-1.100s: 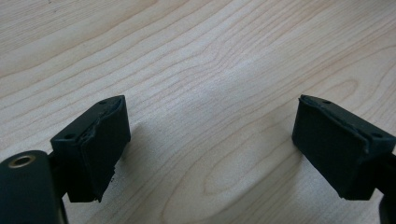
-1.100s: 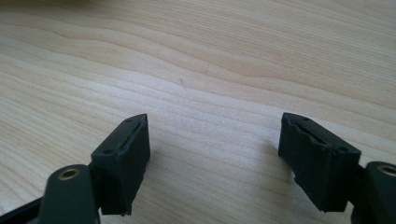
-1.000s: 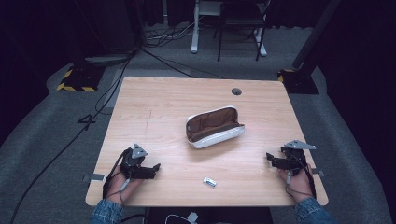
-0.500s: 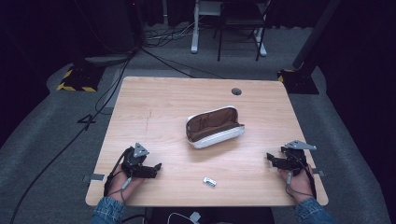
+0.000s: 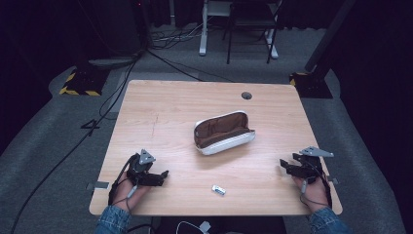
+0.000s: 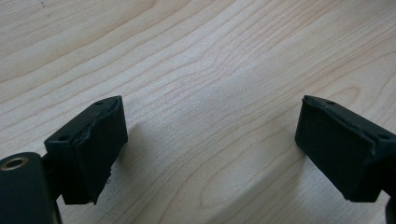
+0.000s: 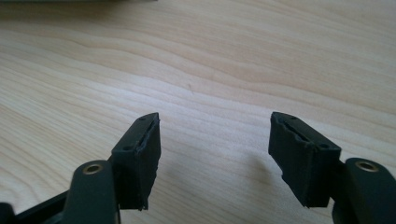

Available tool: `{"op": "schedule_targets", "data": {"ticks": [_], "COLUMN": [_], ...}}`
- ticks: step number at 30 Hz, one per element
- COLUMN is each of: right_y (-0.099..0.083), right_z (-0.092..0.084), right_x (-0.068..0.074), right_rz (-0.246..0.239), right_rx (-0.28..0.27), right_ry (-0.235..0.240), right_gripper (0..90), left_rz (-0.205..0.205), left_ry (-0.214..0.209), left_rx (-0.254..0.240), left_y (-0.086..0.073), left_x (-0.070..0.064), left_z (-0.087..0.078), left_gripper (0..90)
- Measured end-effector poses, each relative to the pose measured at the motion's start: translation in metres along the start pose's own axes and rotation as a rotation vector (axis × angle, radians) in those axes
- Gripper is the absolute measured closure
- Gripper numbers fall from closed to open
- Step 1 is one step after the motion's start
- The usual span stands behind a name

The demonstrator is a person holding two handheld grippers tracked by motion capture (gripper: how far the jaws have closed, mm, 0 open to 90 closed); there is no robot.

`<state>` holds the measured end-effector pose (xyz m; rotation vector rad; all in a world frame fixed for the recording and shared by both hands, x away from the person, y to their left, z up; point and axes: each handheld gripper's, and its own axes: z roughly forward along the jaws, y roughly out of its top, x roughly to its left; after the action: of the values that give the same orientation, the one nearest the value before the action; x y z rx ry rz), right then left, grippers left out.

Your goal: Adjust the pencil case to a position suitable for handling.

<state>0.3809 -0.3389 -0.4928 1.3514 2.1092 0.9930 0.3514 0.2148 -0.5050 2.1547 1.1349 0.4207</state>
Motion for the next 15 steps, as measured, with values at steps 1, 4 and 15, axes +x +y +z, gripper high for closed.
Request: {"op": "schedule_targets", "data": {"ticks": [1,4,15], "right_y": [0.001,0.005,0.013], "right_z": [-0.001,-0.007,-0.026], "right_x": [0.001,0.007,0.025], "right_rz": [-0.007,-0.016,-0.029], "right_rx": [-0.006,-0.011,-0.045], "right_ry": [0.006,0.017,0.087], "right_gripper": [35.1,35.8,37.3], "left_rz": [-0.002,-0.001,0.000], "left_ry": [-0.001,-0.001,-0.001], "left_rx": [0.000,0.000,0.001], "left_y": [0.000,0.000,0.000], "left_x": [0.000,0.000,0.000], "left_z": [0.000,0.000,0.000], "left_gripper": [9.6,9.6,9.6]}}
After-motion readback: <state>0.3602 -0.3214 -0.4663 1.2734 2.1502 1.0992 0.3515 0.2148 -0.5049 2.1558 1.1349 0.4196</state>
